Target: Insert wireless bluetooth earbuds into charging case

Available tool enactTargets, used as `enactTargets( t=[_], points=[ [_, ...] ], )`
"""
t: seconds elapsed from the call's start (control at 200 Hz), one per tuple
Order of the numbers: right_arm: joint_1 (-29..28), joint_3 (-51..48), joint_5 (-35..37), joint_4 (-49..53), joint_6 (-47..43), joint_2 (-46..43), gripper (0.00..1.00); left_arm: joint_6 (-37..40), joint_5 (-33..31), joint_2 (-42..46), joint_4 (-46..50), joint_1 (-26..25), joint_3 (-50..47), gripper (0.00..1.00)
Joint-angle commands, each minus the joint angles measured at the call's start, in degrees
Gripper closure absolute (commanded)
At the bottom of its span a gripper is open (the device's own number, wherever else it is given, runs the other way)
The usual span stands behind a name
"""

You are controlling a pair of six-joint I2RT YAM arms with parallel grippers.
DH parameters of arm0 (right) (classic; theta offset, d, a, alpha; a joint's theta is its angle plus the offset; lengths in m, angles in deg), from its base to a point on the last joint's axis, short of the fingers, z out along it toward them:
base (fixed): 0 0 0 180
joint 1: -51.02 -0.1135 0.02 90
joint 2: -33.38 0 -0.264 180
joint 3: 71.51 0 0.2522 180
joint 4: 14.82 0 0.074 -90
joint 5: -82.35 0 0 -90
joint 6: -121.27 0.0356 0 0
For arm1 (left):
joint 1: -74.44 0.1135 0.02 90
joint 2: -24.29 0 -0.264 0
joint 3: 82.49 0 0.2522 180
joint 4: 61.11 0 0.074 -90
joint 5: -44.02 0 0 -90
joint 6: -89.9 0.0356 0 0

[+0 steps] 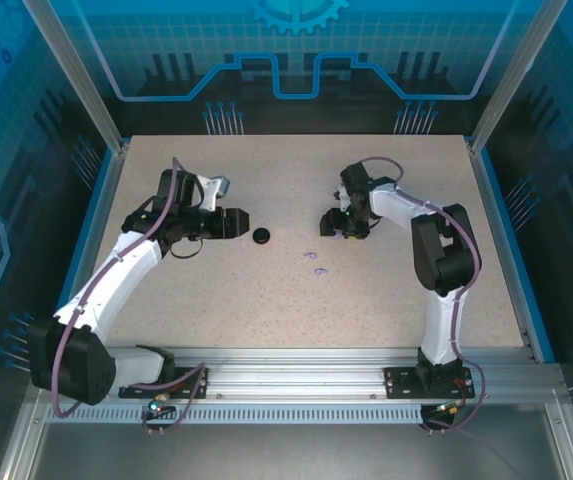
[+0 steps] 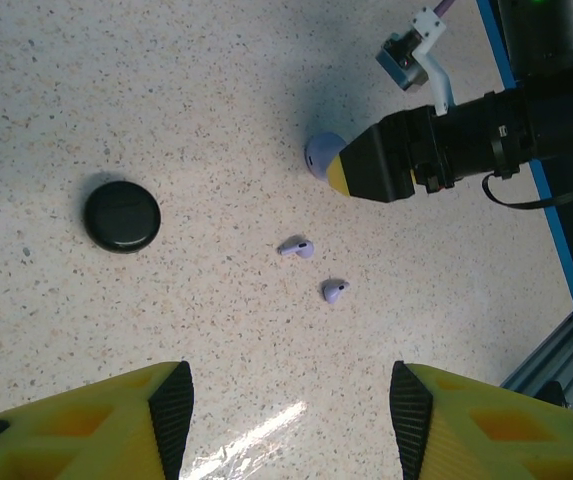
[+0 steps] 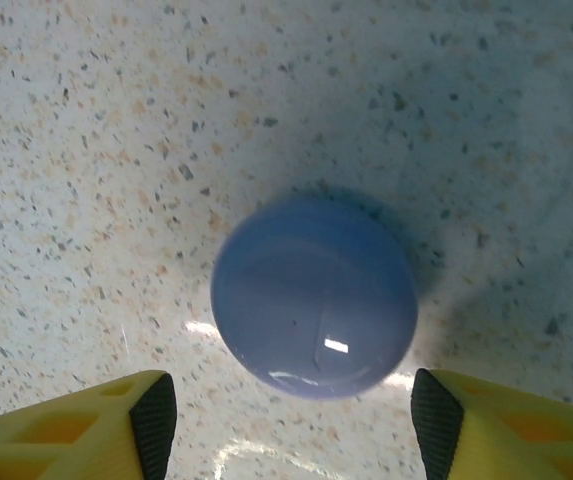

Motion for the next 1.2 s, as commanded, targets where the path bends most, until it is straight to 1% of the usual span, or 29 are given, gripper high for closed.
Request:
enactTargets(
  t=[0.0, 0.23, 0.38, 0.505, 0.65, 0.72, 0.795, 0.95, 1.04, 1.195],
  points=[
    [-0.4, 3.8, -1.6, 1.2, -0.7, 2.5, 0.33, 0.2, 1.2, -0.1, 2.1, 0.3, -0.9, 0.43],
    [-1.4, 11.3, -2.5, 5.0, -4.2, 7.9, 0.33, 0.5, 1.2, -0.1, 2.5, 0.3, -1.1, 0.43],
    [-2.5, 16.2, -2.3, 7.7, -6.6, 10.9, 0.33, -0.6, 2.1, -0.5, 0.9, 0.3, -2.0, 0.43],
    [-2.8, 16.6, -0.4, 7.6, -6.6, 10.2, 0.33, -2.0, 5.1, -2.4, -1.3, 0.3, -2.2, 0.43],
    [-2.5, 15.4, -0.1, 6.7, -6.8, 8.0, 0.33, -4.7, 8.1, -6.0, -4.9, 0.1, -2.0, 0.43],
    [-2.0, 14.6, 0.2, 6.6, -6.9, 7.1, 0.33, -6.7, 9.1, -8.4, -6.9, -1.1, -1.3, 0.43],
    [-1.1, 13.0, -0.2, 5.9, -6.6, 5.8, 0.33, -8.1, 8.6, -11.4, -8.9, -3.4, 0.2, 0.43],
    [0.7, 8.1, -3.2, 3.3, -6.2, 2.3, 0.34, -13.9, 7.9, -21.2, -12.7, -5.6, 5.2, 0.43],
    [1.6, 5.4, -6.4, 1.6, -5.5, 0.8, 0.36, -16.4, 7.2, -27.4, -13.8, -6.6, 9.1, 0.43],
    [3.0, 1.1, -8.5, -1.3, -3.7, -0.3, 0.42, -19.5, 6.6, -36.7, -15.3, -8.6, 16.1, 0.44]
  ],
)
